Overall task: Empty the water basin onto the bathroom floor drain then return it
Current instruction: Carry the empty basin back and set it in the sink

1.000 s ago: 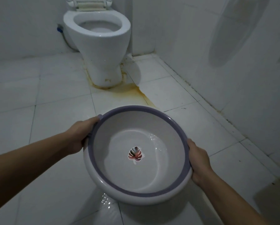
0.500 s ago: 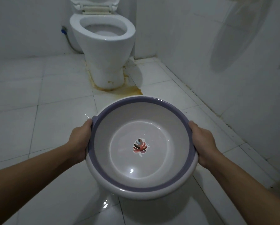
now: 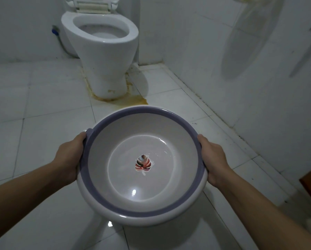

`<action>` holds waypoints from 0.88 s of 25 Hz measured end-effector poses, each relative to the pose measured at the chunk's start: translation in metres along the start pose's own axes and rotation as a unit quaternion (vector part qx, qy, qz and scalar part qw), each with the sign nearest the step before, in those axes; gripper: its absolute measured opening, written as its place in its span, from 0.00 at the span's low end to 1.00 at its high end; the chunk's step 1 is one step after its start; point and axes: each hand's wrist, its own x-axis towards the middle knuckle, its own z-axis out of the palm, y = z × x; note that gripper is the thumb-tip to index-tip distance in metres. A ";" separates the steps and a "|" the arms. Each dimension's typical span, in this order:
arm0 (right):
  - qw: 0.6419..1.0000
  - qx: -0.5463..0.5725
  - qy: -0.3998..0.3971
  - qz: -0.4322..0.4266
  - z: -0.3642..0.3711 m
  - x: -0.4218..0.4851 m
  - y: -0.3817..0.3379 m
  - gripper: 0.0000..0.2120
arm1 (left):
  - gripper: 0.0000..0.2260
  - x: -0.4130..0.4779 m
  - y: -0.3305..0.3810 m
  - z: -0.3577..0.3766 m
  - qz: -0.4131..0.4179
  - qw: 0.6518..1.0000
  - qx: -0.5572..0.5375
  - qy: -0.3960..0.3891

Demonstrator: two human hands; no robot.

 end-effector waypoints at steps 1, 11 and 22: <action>1.000 0.001 0.001 0.001 -0.001 0.000 0.000 0.19 | 0.14 0.001 0.000 0.000 0.003 1.000 0.000 -0.001; 1.000 0.014 0.000 0.002 0.004 0.003 0.003 0.17 | 0.15 0.010 0.013 0.001 -0.011 1.000 -0.023 -0.009; 0.999 0.026 -0.003 0.020 0.016 -0.007 -0.066 0.16 | 0.15 -0.009 0.084 -0.019 -0.026 1.000 -0.017 -0.002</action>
